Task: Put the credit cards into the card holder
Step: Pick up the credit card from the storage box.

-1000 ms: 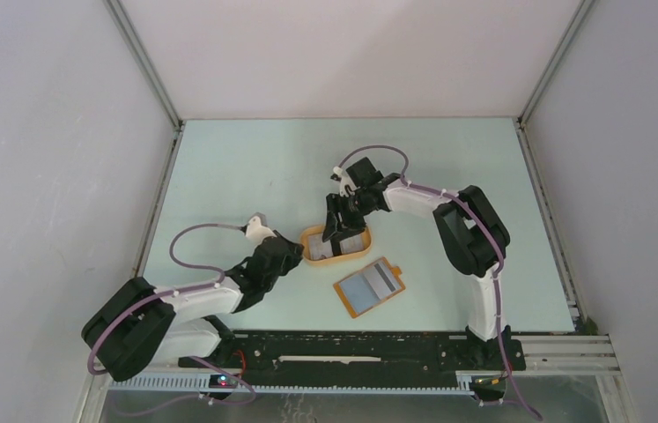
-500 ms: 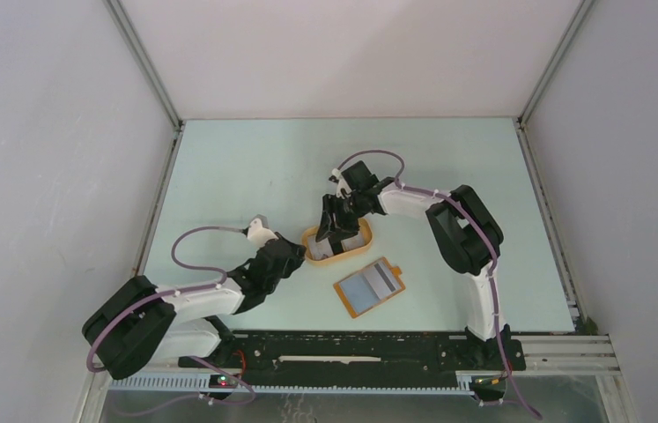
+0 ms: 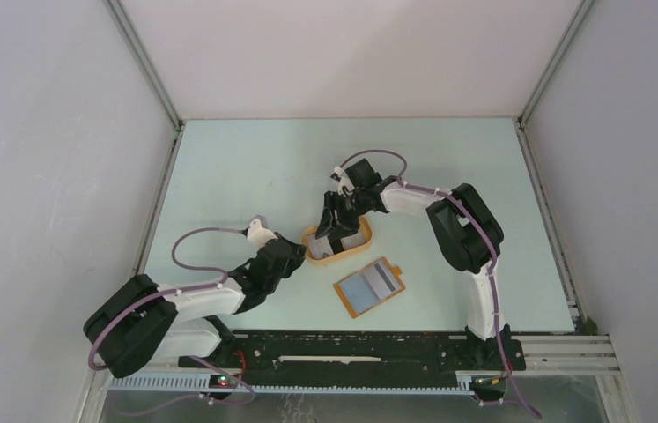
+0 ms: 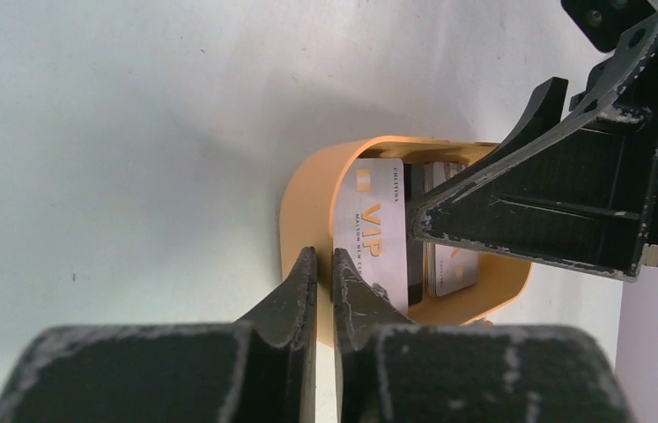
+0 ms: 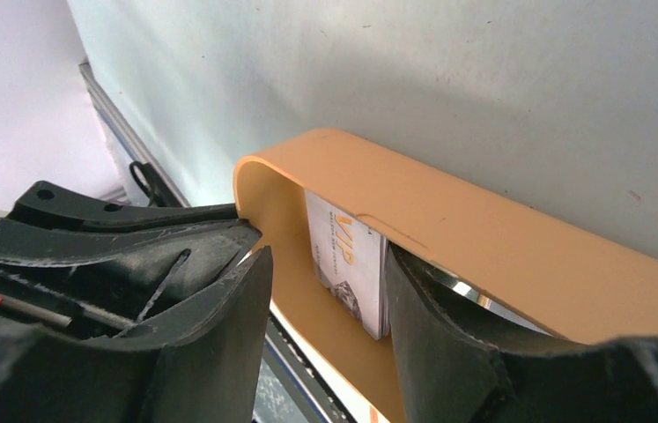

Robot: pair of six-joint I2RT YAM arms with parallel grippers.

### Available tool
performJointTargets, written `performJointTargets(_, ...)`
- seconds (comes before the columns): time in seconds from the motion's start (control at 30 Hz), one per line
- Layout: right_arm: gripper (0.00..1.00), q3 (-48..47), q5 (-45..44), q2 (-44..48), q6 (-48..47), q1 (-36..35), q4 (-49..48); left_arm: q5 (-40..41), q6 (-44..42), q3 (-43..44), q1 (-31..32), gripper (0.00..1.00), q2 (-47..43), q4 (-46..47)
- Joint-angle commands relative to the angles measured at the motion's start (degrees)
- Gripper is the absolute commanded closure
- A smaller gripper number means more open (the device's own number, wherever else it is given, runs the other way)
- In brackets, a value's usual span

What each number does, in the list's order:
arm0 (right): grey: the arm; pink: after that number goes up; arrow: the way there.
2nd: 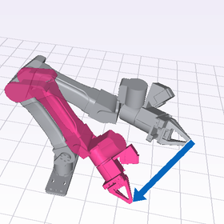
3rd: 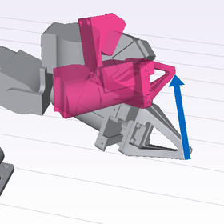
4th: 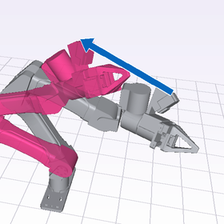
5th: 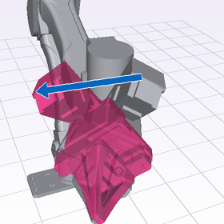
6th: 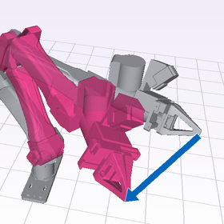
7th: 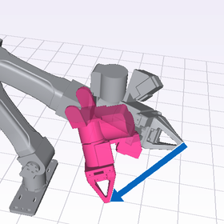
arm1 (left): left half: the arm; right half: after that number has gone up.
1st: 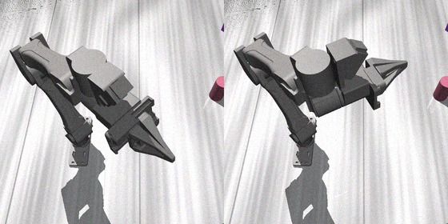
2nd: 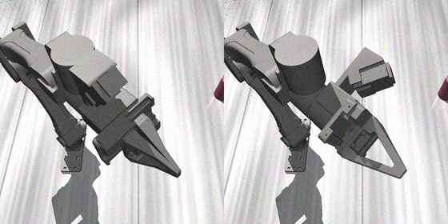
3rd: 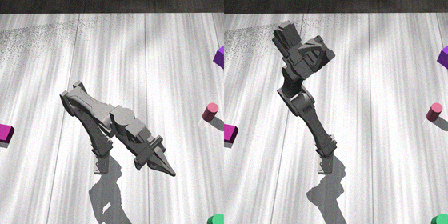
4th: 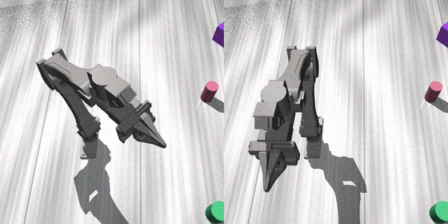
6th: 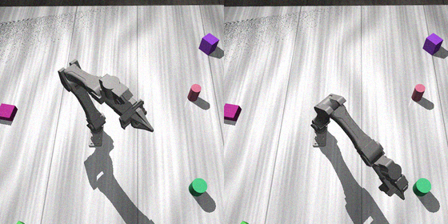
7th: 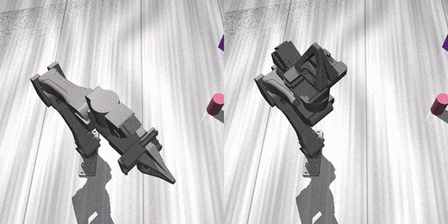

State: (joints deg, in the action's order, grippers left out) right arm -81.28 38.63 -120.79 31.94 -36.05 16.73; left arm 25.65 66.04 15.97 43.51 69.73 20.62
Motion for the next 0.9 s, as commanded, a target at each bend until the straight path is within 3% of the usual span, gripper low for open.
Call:
performJointTargets(0.0,0.42,-0.57,8.30,1.11,3.20,-0.66,-5.68,-1.33,1.90,1.67,0.92,0.93,0.17,1.67)
performJointTargets(0.47,0.43,-0.11,14.99,1.31,5.38,-0.31,-8.33,-0.40,2.29,1.55,0.88,0.78,-0.74,0.90)
performJointTargets(0.87,0.43,-2.05,11.35,-0.65,2.35,-1.70,-3.78,-0.36,2.14,1.46,0.90,0.77,-1.26,0.86)
